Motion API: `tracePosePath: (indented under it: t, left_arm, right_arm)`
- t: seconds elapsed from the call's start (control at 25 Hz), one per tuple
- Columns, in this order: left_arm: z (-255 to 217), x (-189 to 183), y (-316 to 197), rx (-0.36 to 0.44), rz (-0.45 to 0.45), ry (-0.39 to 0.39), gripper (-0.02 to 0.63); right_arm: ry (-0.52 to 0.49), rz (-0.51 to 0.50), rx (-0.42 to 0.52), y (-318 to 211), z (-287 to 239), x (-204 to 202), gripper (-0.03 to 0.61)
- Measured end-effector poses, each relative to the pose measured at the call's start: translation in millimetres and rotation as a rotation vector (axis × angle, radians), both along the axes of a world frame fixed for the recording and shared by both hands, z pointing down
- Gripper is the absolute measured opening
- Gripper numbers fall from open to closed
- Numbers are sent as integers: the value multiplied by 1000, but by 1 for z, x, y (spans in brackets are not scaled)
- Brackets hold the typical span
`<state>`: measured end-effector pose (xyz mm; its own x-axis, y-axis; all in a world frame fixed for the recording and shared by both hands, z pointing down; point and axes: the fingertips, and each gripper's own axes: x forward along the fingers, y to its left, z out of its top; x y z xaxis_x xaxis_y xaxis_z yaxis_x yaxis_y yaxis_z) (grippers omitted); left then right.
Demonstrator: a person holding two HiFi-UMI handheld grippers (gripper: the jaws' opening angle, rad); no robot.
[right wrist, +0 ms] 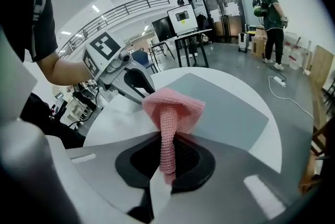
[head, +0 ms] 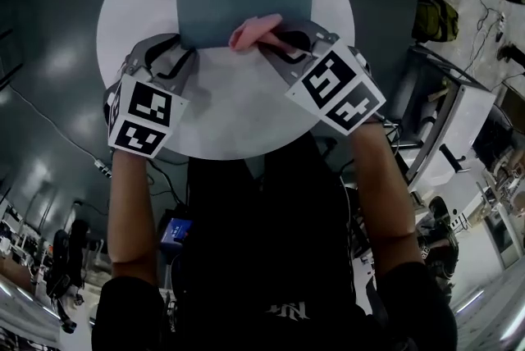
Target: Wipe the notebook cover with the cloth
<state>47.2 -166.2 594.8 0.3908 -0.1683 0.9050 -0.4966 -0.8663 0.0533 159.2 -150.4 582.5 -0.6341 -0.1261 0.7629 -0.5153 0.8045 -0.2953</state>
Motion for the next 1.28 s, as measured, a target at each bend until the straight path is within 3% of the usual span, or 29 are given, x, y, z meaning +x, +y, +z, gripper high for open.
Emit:
tracePosePath:
  t: [0.36, 0.52, 0.64, 0.8, 0.96, 1.12, 1.28]
  left_arm:
    - [-1, 0, 3, -13, 5, -14, 127]
    - [-1, 1, 5, -6, -5, -6, 127]
    - [-1, 3, 4, 8, -16, 7, 127]
    - [2, 5, 7, 30, -14, 39, 127]
    - [-1, 7, 16, 60, 3, 117, 126]
    - [-12, -8, 32, 35, -20, 206, 127]
    - [-73, -41, 50, 71, -27, 369, 101]
  right_arm:
    - [17, 61, 7, 13, 0, 49, 26]
    - [76, 112, 2, 20, 3, 78, 25]
    - [152, 190, -4, 28, 11, 115, 25]
    - [67, 356, -2, 39, -4, 136, 25]
    - [-67, 433, 98, 51, -37, 108, 26]
    - [-137, 391, 215, 56, -76, 41, 26]
    - [-229, 359, 293, 65, -124, -39, 26]
